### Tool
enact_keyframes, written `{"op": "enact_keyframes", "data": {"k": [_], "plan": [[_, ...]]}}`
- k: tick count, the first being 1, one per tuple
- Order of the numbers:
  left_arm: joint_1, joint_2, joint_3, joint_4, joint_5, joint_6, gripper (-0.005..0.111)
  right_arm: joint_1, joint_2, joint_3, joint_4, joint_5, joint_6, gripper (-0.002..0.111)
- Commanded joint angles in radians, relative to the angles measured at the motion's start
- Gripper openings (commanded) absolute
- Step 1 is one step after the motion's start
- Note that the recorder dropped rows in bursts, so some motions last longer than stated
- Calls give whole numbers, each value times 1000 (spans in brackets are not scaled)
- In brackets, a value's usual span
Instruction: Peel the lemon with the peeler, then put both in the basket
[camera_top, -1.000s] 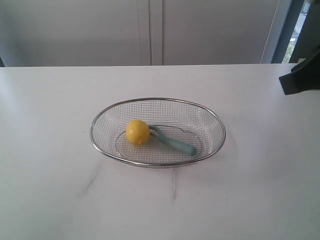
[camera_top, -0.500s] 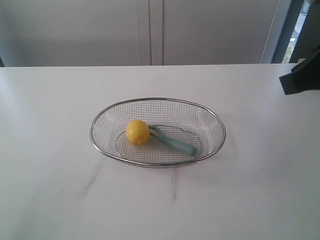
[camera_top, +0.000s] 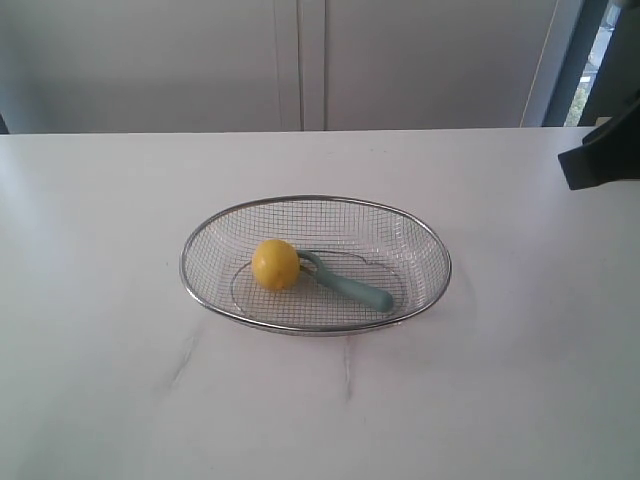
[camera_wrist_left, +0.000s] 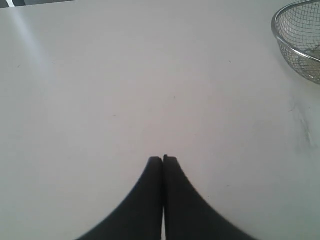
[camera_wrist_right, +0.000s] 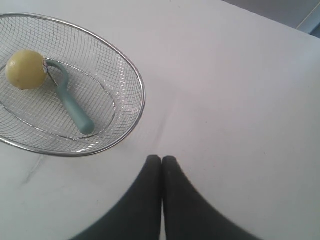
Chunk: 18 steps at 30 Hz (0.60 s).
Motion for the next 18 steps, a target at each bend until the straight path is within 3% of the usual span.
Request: {"op": "enact_keyframes", "data": {"k": [1,18], "plan": [[3,-5,4,-5,11,7,0,-4,-7,8,-1,-12,2,0],[36,-5,4,-5,7,25,0,-4,-7,8,-1,-12,2,0]]}}
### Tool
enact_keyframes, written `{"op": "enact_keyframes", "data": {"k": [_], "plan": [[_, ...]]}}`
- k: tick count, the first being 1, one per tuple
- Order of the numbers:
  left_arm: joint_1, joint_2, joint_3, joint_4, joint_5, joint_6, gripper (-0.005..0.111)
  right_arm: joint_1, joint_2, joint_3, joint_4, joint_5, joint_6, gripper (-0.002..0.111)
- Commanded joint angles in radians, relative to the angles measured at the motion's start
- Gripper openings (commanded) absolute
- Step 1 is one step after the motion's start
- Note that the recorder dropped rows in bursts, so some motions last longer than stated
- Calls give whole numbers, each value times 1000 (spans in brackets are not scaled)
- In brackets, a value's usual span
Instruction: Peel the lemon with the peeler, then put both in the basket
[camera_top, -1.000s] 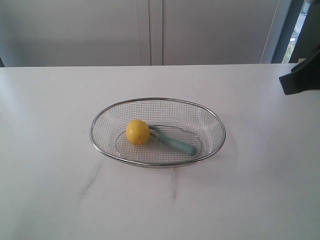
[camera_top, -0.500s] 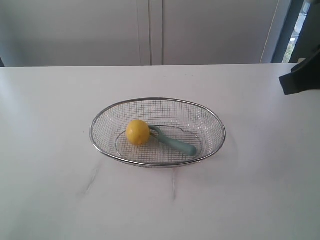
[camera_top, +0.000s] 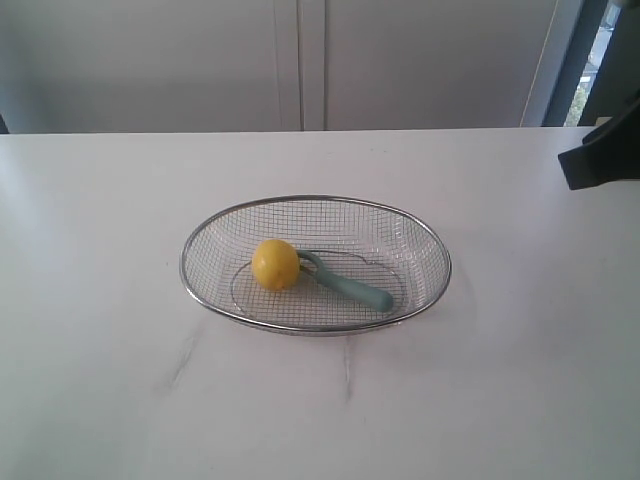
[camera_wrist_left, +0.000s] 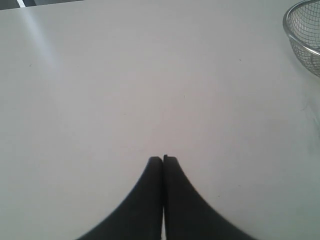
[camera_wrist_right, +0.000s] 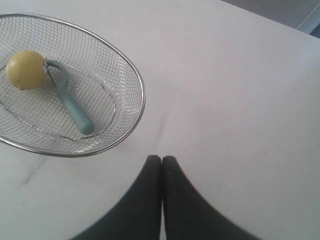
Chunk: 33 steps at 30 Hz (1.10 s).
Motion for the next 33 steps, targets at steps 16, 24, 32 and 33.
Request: {"op": "enact_keyframes", "data": {"k": [16,24,32,33], "plan": [[-79,-5,4,-5,-2,3,0,-4,-7,8,-1,-12,2,0],[-79,-5,4,-5,-2,3,0,-4,-7,8,-1,-12,2,0],[-79,-5,4,-5,-2,3,0,-4,-7,8,-1,-12,2,0],[-79,-5,4,-5,-2,3,0,-4,-7,8,-1,-12,2,0]]}}
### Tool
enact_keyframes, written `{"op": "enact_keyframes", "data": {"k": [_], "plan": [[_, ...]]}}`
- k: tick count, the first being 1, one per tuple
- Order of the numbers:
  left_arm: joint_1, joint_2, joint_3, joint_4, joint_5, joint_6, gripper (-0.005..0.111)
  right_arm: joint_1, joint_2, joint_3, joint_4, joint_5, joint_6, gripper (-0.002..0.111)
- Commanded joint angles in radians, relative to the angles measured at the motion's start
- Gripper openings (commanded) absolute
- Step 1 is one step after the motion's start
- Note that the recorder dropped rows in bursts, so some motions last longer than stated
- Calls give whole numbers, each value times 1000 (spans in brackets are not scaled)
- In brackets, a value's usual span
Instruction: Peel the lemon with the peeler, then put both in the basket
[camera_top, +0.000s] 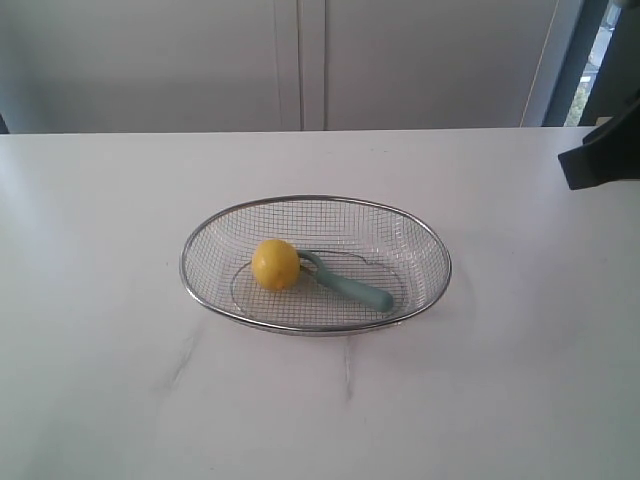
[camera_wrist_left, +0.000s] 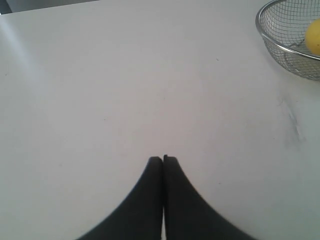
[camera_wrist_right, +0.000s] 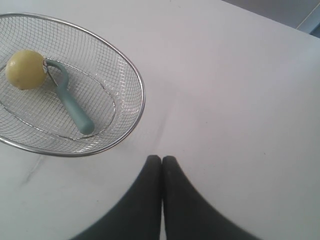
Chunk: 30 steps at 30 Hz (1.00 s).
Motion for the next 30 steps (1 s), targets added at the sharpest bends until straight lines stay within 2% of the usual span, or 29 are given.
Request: {"op": "enact_keyframes", "data": {"k": [1,7,11,17,22,26,30], "plan": [[-5,-5,4,-5,0,0,0,-4,-7,8,-1,-12,2,0],[-5,-5,4,-5,0,0,0,-4,-66,10,-4,-15,2,0],[-5,-5,4,-5,0,0,0,-33,-203,32,11,-102,15,0],[-5,-5,4,-5,0,0,0,-188,-479,125,150,-356,54,0],[-5,-5,4,-5,0,0,0,-346,-669,221,244,-363,64,0],[-5,-5,4,-5,0,0,0,-370,-733,309,245,-322,64,0],[-5,-5,4,-5,0,0,0,-370,-733,417,245,-381,64,0]]}}
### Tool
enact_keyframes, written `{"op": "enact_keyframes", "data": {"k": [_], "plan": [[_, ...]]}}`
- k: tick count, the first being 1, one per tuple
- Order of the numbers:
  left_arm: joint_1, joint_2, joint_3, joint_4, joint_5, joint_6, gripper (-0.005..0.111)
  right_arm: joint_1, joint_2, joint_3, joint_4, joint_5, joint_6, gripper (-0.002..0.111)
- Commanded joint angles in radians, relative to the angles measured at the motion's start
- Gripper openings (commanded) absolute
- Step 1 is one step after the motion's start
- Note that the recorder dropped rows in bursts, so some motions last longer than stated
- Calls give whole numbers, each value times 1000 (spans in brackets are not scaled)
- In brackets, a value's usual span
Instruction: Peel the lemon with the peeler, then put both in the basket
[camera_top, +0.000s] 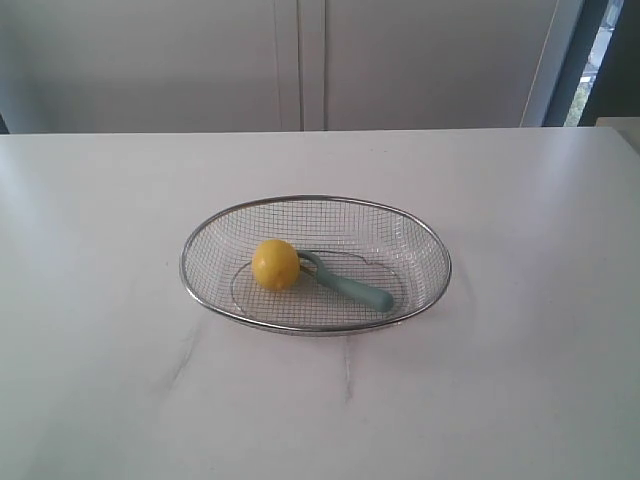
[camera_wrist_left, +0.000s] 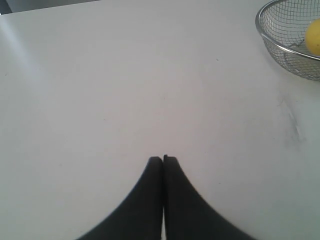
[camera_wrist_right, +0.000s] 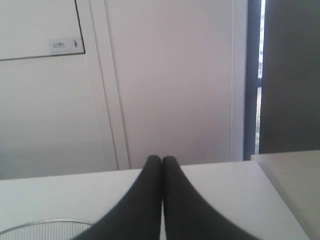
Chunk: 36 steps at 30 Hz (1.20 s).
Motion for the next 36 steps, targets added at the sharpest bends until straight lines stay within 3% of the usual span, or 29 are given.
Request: {"op": "enact_keyframes", "data": {"k": [1,9,26,36], "plan": [[-5,-5,4,-5,0,0,0,-7,-4,122,23,-77,3,0],[-5,-5,4,-5,0,0,0,28,-15,377,68,-358,-10,0],[-5,-5,4,-5,0,0,0,98,-262,702,61,-359,-24,0],[-5,-5,4,-5,0,1,0,100,-281,703,-111,-257,-20,0]]}}
